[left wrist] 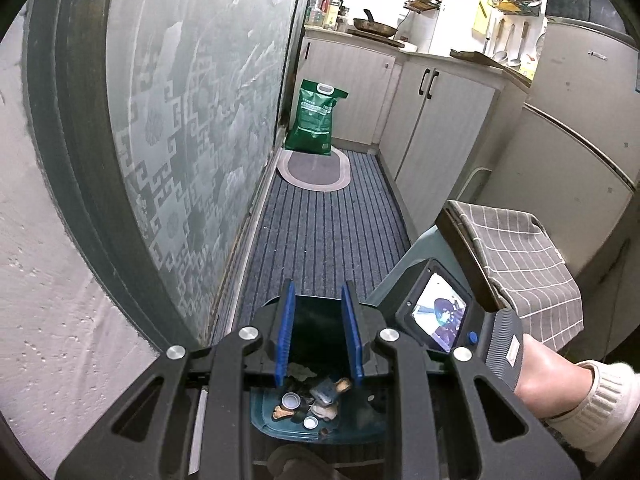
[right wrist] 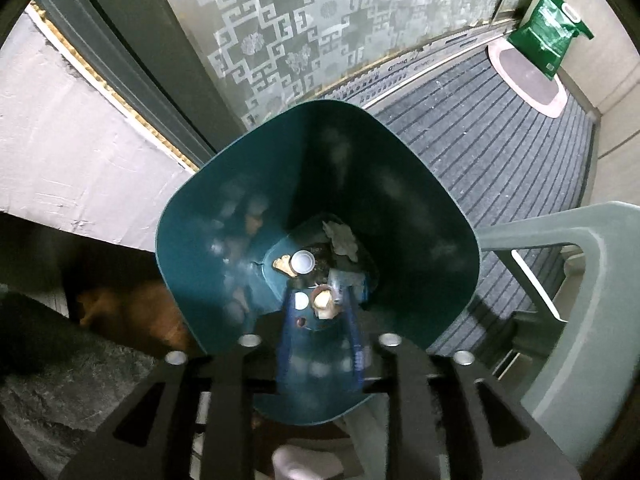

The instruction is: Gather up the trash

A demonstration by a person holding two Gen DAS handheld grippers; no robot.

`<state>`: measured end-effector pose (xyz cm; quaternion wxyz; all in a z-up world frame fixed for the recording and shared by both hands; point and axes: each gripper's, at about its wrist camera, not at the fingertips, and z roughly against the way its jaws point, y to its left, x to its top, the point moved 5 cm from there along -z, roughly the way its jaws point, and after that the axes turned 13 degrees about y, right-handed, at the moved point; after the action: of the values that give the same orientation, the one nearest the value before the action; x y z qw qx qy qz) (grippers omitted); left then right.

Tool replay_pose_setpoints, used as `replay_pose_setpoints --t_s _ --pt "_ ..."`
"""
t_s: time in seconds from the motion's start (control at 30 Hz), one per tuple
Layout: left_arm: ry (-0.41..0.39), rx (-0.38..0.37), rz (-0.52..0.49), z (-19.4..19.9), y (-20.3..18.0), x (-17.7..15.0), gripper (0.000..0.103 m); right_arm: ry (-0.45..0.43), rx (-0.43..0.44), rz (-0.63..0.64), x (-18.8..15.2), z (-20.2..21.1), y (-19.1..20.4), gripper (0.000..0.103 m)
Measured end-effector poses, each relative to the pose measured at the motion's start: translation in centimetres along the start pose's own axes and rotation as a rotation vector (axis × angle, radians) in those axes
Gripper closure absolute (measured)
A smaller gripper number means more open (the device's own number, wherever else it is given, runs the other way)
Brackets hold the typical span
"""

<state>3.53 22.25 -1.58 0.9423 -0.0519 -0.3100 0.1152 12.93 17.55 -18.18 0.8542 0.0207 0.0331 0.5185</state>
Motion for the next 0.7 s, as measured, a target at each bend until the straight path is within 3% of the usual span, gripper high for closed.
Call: replay_pose_setpoints --t_s 0.2,0.37,0.67,0.7 --pt "-0.013 0.009 -0.020 1.2 -0.7 -0.1 0.078 -0.037 0.011 0.002 -0.7 1.7 0.4 0.058" --pt "-0.047 0.023 -0.031 3.0 -1.5 -0.1 0.076 -0.159 0.027 0.000 -2.1 6.3 1.0 0.047" --pt "-0.102 0.037 -0.053 5.7 -3.1 0.2 0.053 -0.354 -0.032 -0.043 -5.9 14.2 1.0 0.029" --pt "-0.107 0.039 -0.055 5.9 -3.3 0.2 0.049 -0.379 -0.039 -0.049 -6.6 15.2 0.8 0.022"
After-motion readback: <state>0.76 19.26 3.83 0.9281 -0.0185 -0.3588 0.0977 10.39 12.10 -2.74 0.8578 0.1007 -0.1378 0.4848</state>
